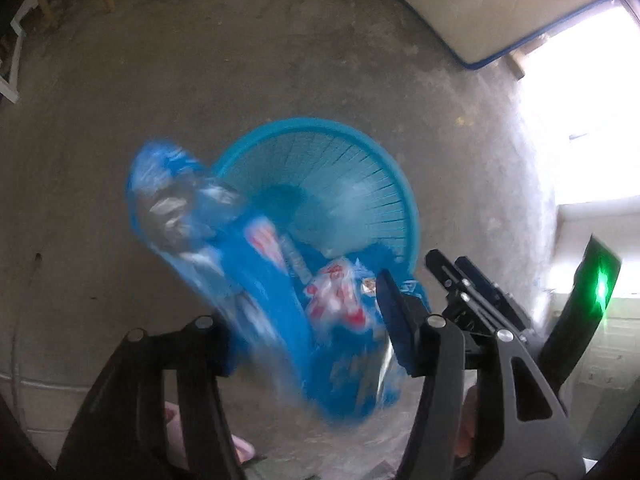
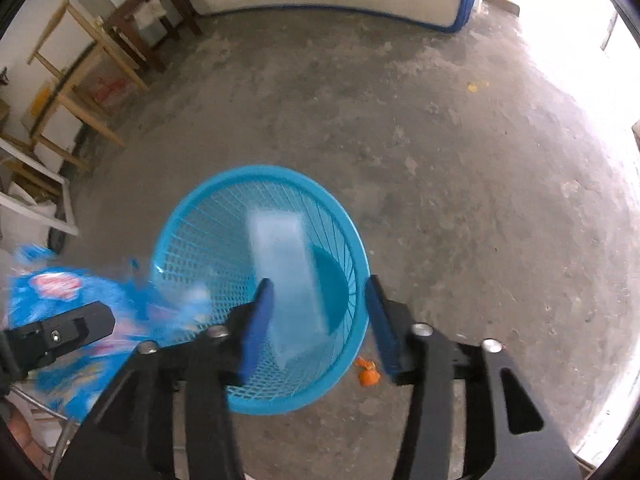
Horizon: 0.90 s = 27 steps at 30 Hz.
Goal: Collect trash
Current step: 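Carry bag and box to the blue wastebasket and open both tools, then swing both tools back toward the table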
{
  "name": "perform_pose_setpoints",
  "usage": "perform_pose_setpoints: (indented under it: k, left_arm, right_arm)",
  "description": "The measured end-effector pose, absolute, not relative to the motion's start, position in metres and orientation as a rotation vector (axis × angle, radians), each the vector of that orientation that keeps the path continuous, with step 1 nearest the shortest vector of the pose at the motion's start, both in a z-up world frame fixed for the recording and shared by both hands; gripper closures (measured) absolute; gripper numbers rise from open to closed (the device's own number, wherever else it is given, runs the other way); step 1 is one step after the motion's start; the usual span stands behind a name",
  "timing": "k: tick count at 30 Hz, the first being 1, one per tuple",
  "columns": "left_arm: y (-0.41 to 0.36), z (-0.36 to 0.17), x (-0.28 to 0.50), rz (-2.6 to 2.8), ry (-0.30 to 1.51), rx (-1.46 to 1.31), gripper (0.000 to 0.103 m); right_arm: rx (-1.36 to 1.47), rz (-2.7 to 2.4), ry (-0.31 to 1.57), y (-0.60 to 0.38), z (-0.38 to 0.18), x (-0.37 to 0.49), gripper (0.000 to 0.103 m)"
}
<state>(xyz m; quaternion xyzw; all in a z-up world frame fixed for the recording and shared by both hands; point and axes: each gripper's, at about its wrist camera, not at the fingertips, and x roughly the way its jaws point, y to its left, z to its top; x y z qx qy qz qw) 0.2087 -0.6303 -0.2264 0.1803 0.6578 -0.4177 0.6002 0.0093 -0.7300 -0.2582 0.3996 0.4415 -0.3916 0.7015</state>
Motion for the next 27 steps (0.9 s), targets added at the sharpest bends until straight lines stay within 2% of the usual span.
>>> perform_pose_setpoints:
  k: [2,9,13,16,22,27]
  left_arm:
    - [-0.626,-0.222,0.211,-0.997,1.553,0.352,0.042]
    - [-0.612,-0.182,0.206,-1.037,1.542,0.296,0.04]
    - [-0.6,-0.133,0.2,-1.079,1.484,0.296,0.04]
    - [-0.583,-0.085,0.193,-1.127,1.39,0.252,0.04]
    - [-0.495,0.016,0.165,-1.206,1.202,0.26,0.038]
    - [-0.391,0.069,0.148,-1.165,1.086,0.228,0.035]
  right_arm:
    - [0.895,-0.867,0.956,-0.73,-0.254,0.002,0.051]
    - [0.942,-0.871,0.875,-0.721,-0.235,-0.047,0.051]
    - [0.935,-0.86,0.851,-0.706,-0.223,-0.077,0.045]
    - [0.913,-0.849,0.844,-0.694,-0.213,-0.095,0.044]
    - [0.837,-0.804,0.822,-0.664,-0.185,-0.118,0.043]
    - [0.771,-0.746,0.801,-0.631,-0.157,-0.126,0.036]
